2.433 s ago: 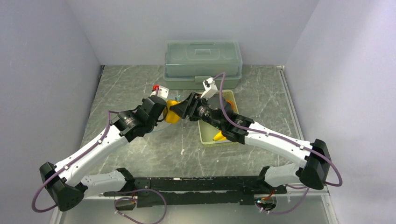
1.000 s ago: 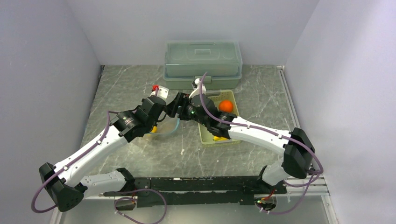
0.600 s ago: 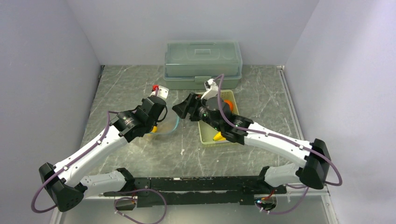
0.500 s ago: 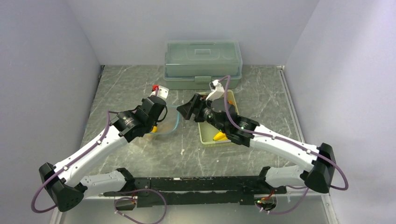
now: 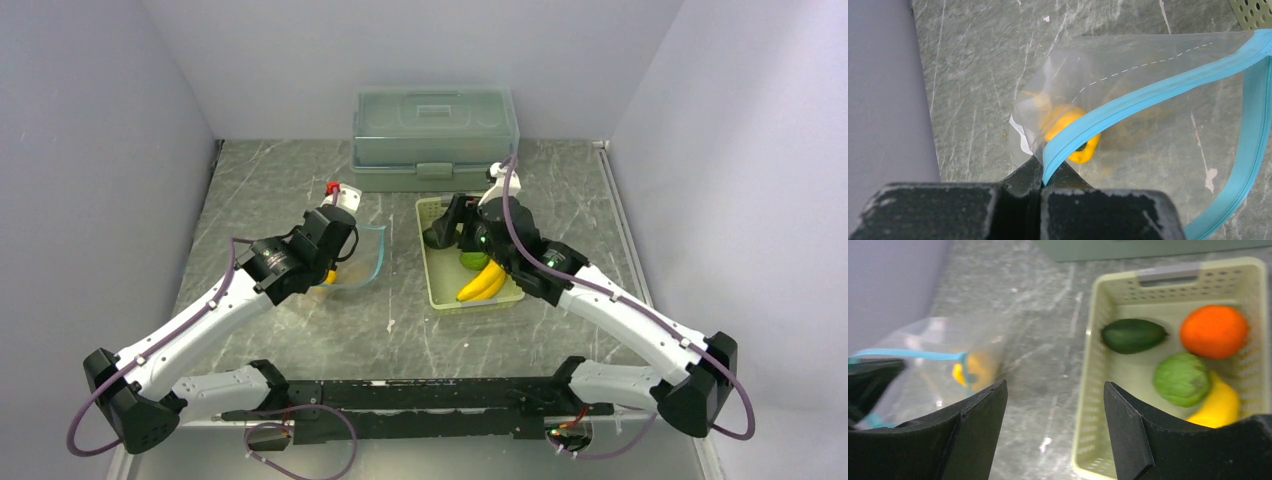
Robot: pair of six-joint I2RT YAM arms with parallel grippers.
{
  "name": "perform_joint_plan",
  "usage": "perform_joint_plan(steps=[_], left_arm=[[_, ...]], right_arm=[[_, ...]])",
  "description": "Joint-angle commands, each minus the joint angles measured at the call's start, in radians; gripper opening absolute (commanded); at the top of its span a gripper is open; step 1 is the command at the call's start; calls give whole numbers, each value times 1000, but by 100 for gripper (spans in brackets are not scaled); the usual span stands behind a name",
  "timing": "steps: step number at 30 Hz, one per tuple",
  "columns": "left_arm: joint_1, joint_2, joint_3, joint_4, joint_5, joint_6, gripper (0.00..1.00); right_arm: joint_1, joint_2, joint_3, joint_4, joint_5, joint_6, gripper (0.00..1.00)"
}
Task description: Place the food in the zip-top bag and seal the zipper
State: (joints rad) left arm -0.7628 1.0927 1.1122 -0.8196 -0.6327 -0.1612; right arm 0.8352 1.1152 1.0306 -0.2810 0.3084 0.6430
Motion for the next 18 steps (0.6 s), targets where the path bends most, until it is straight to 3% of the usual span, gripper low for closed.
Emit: perform_joint_plan(steps=[1, 18], left_arm=[[-3, -10, 12, 28, 1, -7, 1], [-4, -20, 8, 34, 3, -2, 1]], right_arm=[[-88, 29, 26, -121, -52, -103, 75], [-263, 297, 28, -177, -70, -206, 77]])
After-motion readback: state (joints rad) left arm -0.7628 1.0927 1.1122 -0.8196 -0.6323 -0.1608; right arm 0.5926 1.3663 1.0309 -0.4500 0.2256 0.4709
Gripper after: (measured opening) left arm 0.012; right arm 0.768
